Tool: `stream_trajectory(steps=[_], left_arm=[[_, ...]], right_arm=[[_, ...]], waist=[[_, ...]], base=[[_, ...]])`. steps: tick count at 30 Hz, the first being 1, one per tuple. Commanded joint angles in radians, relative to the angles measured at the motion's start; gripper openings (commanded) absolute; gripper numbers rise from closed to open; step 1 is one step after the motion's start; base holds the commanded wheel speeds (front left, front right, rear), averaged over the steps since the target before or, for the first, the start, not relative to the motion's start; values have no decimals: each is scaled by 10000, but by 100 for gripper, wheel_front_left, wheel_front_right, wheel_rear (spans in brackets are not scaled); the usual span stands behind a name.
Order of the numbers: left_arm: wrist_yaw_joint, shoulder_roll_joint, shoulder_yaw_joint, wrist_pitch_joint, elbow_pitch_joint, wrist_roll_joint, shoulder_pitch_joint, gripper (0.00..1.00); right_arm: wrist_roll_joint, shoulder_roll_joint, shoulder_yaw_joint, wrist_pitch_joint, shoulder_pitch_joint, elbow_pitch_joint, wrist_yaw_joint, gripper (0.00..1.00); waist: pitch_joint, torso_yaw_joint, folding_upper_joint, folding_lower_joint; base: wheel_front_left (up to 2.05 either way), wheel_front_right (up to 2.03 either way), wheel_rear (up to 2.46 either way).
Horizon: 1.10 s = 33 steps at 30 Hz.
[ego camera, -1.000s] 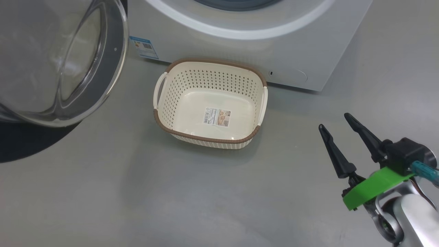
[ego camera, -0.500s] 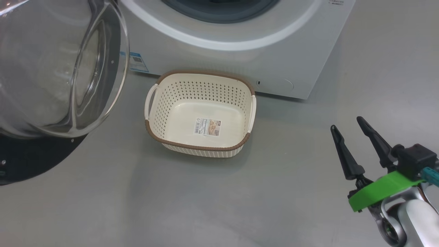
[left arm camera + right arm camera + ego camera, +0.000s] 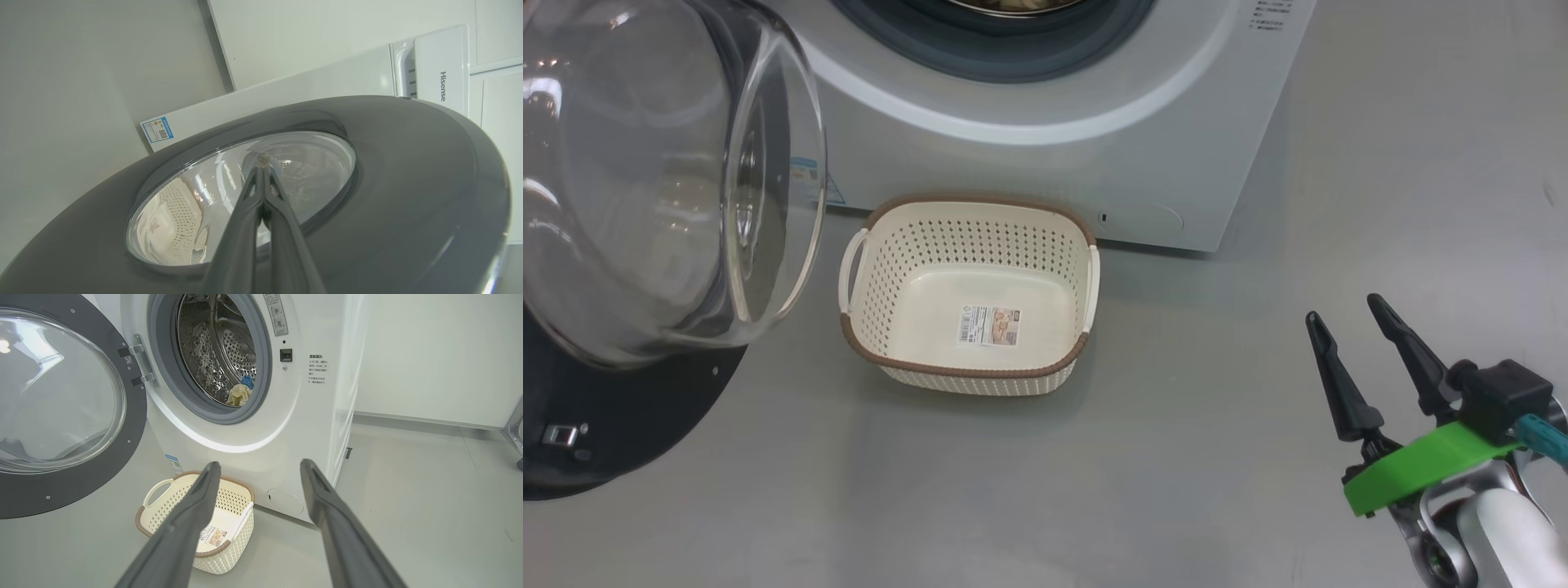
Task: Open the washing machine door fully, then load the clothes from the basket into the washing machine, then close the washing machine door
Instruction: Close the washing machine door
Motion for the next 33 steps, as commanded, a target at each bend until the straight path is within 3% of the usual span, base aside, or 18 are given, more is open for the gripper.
stream_trajectory(steps=[1,14,33], left_arm=[[61,483,197,165,-508,-90,-13,0],[442,-168,18,716,-1897,-437,715,0],[132,-1602,-404,218,-2927,-318,1446,0]], right_arm=[[-25,-46,134,-129,7,-242,-29,100],[25,247,78,-266,65,7,-29,100],[82,463,167,-300,175,149,-29,100]], waist=[[-99,-97,0,0],[-542,-564,0,0],[-1069,-1723,0,0]], base=[[0,0,0],[0,0,0],[0,0,0]])
